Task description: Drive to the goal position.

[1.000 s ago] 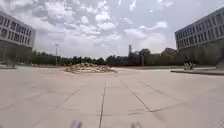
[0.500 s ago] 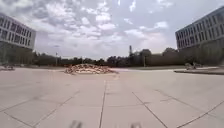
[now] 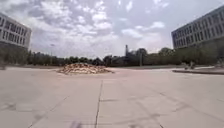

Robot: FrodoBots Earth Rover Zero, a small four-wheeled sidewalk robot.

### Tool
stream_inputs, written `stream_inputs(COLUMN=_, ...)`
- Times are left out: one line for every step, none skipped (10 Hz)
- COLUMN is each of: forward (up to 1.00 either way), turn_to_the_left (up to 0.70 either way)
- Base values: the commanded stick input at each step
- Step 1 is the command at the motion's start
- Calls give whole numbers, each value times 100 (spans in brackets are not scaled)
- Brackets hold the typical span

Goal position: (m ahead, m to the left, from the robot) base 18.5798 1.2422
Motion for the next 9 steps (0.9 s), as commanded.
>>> stream_inputs(forward=7, turn_to_the_left=2)
stream_inputs(forward=7, turn_to_the_left=2)
stream_inputs(forward=7, turn_to_the_left=2)
stream_inputs(forward=7, turn_to_the_left=2)
stream_inputs(forward=8, turn_to_the_left=2)
stream_inputs(forward=7, turn_to_the_left=2)
stream_inputs(forward=8, turn_to_the_left=2)
stream_inputs(forward=8, turn_to_the_left=2)
stream_inputs(forward=7, turn_to_the_left=2)
